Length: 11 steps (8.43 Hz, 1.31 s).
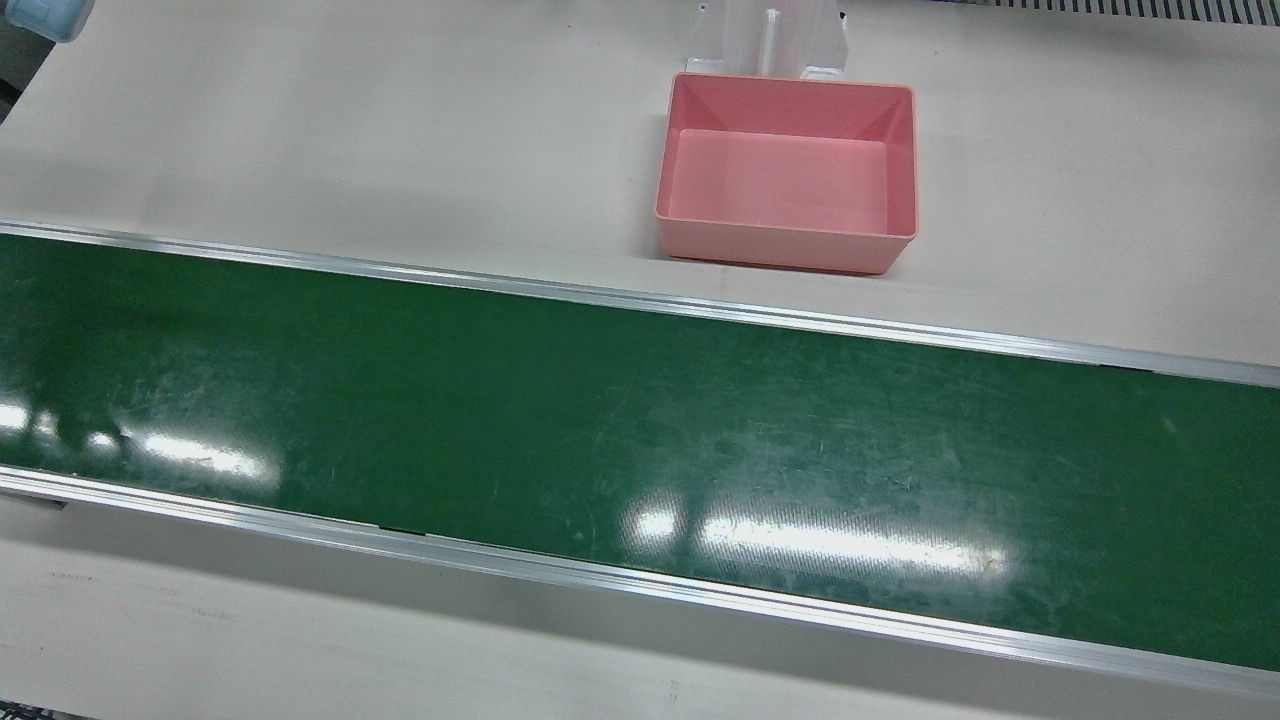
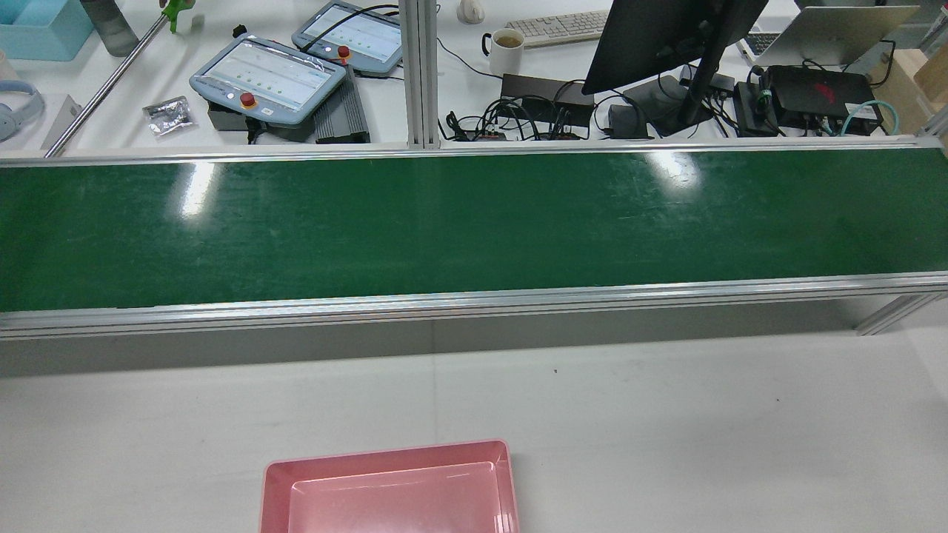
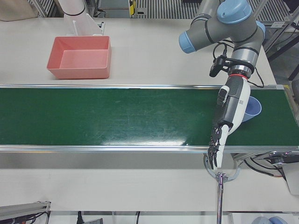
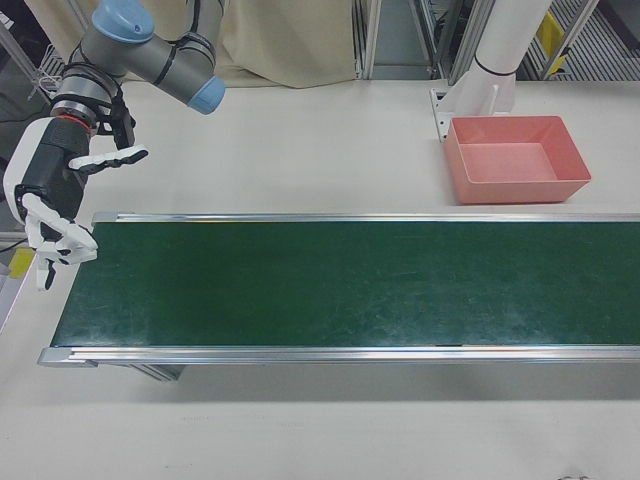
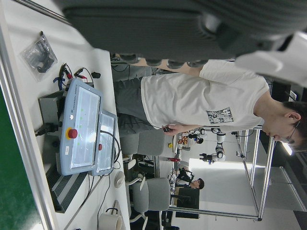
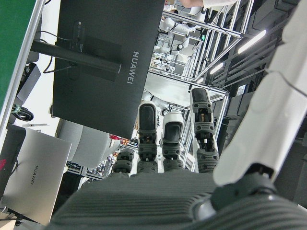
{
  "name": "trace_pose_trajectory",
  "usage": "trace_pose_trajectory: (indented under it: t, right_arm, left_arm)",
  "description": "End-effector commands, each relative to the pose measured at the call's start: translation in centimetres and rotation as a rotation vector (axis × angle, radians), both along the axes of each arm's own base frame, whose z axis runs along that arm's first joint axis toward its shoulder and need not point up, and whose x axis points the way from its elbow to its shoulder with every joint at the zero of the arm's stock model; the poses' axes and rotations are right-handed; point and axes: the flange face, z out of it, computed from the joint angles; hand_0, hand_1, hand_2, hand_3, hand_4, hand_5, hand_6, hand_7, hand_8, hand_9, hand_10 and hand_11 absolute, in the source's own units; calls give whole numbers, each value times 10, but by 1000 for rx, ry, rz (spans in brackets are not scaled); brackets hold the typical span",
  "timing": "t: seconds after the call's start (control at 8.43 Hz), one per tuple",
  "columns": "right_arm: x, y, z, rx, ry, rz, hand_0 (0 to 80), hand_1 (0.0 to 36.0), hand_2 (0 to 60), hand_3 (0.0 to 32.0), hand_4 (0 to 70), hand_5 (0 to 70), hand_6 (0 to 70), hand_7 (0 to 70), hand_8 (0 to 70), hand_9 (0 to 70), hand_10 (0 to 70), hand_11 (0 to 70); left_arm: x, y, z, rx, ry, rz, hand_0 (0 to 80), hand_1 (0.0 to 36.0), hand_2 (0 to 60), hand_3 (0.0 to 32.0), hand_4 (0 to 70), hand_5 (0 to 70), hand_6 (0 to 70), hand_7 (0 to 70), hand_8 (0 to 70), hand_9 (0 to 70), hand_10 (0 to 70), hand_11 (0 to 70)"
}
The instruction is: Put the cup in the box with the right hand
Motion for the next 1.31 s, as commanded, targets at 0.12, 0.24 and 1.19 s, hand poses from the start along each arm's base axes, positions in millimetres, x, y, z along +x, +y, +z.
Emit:
trace_pose_trajectory:
  t: [0.12, 0.24, 1.19]
  right_arm:
    - [2, 8, -2, 0, -3, 4, 512, 41, 0, 0, 272, 55, 235, 700, 234, 472, 64, 102]
    - [3, 10, 2, -7, -18, 4, 517, 23, 0, 0, 276, 55, 233, 700, 235, 473, 64, 103]
    - [10, 21, -28, 31, -46, 19, 506, 17, 0, 0, 254, 54, 245, 700, 251, 490, 60, 96]
  left_arm:
    - [-1, 0, -1, 2, 0, -1, 0, 0, 0, 0, 0, 0, 0, 0, 0, 0, 0, 0]
    - [-1, 0, -1, 2, 0, -3, 0, 0, 0, 0, 0, 0, 0, 0, 0, 0, 0, 0]
    - [-1, 1, 0, 0, 0, -1, 0, 0, 0, 0, 0, 0, 0, 0, 0, 0, 0, 0]
